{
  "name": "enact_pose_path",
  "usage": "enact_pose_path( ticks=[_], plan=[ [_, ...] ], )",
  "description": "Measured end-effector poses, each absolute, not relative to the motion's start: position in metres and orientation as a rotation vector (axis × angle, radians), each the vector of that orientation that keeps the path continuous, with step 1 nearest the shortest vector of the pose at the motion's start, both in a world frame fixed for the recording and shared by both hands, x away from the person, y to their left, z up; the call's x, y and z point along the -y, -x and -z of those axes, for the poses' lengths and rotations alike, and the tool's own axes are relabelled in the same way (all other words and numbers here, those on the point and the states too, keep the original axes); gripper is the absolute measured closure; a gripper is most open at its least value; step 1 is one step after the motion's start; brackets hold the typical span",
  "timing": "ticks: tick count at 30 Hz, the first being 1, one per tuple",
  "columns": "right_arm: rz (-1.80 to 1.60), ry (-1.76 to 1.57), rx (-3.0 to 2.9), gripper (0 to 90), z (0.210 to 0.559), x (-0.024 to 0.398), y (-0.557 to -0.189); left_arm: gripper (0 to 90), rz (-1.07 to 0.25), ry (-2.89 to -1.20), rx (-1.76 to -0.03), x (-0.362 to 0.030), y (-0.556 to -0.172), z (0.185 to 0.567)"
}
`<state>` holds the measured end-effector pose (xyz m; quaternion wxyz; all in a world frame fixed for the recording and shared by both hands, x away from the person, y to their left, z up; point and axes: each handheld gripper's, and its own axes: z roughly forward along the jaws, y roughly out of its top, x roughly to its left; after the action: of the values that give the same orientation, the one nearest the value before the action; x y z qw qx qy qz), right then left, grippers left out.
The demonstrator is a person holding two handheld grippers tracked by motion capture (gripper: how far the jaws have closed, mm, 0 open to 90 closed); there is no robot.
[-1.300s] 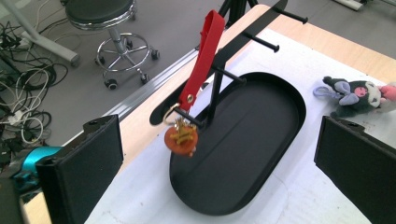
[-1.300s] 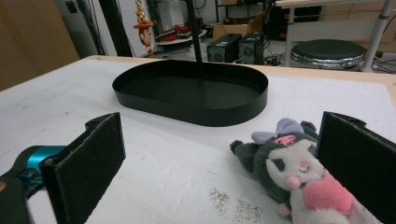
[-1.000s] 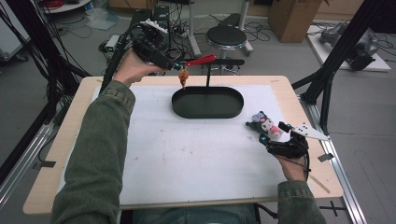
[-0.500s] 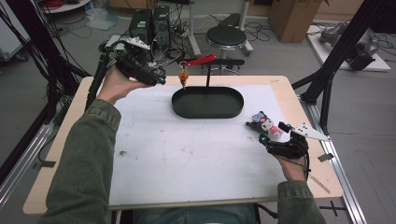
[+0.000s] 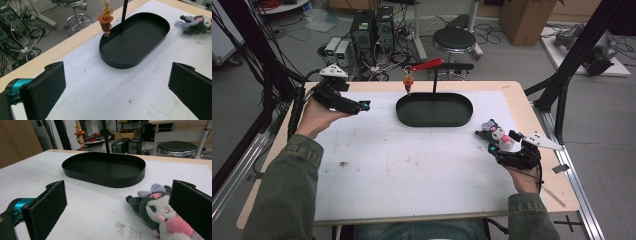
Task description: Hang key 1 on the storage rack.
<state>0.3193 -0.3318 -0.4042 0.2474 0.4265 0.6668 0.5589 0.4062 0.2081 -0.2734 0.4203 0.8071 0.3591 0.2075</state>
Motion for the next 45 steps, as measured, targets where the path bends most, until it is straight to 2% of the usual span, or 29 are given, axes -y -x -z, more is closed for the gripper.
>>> enact_pose_path(
  ticks=[17, 34, 45],
  plan=[
    [-1.517, -1.162, -1.822, 0.4, 0.404, 0.330, -0.320, 1.7, -0.538, -1.936, -0.960, -0.250, -0.374, 0.295],
    [-1.512, -1.162, -1.831, 0.4, 0.405, 0.329, -0.320, 1.7, -0.526, -1.869, -0.979, -0.272, -0.329, 0.336],
    [-1.500, -1.169, -1.869, 0.5, 0.406, 0.326, -0.323, 1.7, -0.610, -1.825, -0.951, -0.281, -0.302, 0.365]
  ],
)
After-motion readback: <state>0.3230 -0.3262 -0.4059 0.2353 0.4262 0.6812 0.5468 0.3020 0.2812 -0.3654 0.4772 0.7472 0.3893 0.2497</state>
